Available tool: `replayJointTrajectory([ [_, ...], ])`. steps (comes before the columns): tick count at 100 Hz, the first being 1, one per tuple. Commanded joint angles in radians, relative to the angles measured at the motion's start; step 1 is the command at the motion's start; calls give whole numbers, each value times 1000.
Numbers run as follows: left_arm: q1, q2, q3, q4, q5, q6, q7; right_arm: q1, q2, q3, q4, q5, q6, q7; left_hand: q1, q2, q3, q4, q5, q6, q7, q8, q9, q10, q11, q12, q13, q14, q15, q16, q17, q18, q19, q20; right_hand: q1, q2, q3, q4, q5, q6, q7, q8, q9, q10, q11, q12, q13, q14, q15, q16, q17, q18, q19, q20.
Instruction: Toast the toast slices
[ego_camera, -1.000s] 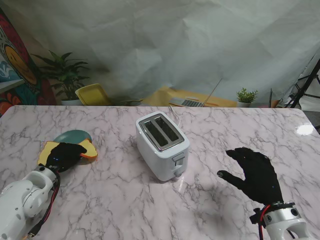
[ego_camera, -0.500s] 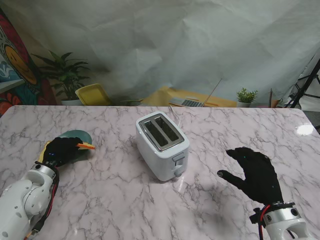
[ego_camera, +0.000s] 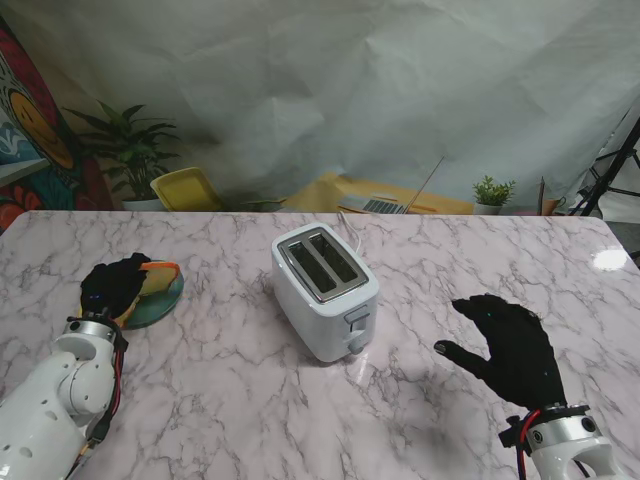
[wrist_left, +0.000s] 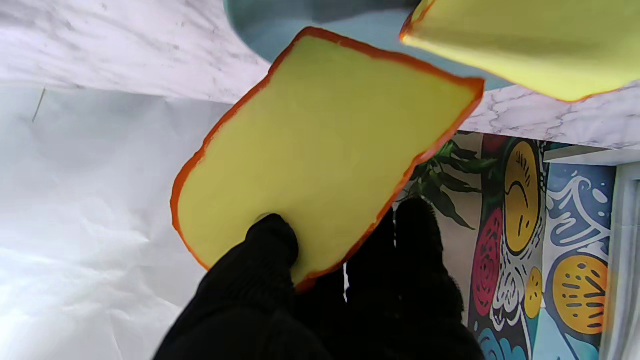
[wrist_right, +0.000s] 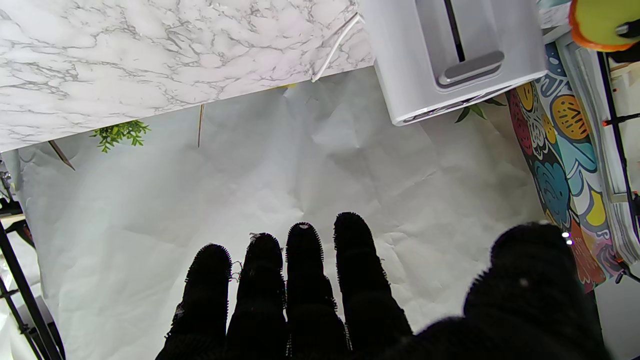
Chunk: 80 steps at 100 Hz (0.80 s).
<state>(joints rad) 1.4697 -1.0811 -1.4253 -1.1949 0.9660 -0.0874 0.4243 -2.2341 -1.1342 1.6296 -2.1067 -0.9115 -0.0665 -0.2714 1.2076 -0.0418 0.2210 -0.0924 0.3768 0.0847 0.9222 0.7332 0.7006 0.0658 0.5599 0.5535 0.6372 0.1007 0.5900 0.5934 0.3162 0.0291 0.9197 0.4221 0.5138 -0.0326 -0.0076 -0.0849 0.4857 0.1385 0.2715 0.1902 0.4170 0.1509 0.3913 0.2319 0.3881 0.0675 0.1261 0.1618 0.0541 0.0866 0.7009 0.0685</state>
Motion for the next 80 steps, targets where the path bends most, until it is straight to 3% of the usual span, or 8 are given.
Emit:
replayJointTrajectory([
  [1,0,-15,-6,-37,-17,2,10,-3,0,-3,0,-4,0,2,83,-7,87,-1,49,-83,222,117,61,-19,33,18,39,12,26,19,9,-29,24,22,17,44,-19,22,19,-7,12,-17,8,-2,-19,-2,17,-6,-3,-28,-4,-6,-8,10],
  [27,21,-40,-22,-129,-45,-41,97,10,5,-23,-3,-11,-6,22,83,-35,70,-12,102,-134,226,130,130,-38,39,29,103,-4,36,36,55,-32,48,25,18,40,-19,22,18,-6,14,-18,7,-3,-18,-2,17,-7,-3,-28,-4,-6,-8,10],
  [43,34,-58,-23,-200,-80,-85,134,33,11,-52,-2,-24,-26,30,83,-66,57,-15,165,-170,191,98,201,-50,58,51,167,-1,60,67,93,-8,86,41,22,23,-21,21,20,-8,17,-17,10,-2,-12,1,23,-4,1,-26,0,-5,-4,12],
  [61,53,-70,-7,-297,-136,-153,105,89,17,-92,-7,-72,-55,2,83,-92,46,-17,207,-174,166,67,248,-48,51,71,207,-3,58,91,118,3,94,55,40,-50,-24,19,21,-13,31,-11,20,-3,6,9,43,0,10,-22,12,-3,9,19],
  [80,53,-69,39,-384,-183,-226,13,181,27,-127,-51,-114,-71,29,83,-89,25,-18,215,-183,158,66,261,-60,36,94,223,-16,37,116,127,-3,84,64,64,-144,-11,15,-9,-31,82,19,17,-10,42,26,62,-1,26,-13,18,-5,39,38],
])
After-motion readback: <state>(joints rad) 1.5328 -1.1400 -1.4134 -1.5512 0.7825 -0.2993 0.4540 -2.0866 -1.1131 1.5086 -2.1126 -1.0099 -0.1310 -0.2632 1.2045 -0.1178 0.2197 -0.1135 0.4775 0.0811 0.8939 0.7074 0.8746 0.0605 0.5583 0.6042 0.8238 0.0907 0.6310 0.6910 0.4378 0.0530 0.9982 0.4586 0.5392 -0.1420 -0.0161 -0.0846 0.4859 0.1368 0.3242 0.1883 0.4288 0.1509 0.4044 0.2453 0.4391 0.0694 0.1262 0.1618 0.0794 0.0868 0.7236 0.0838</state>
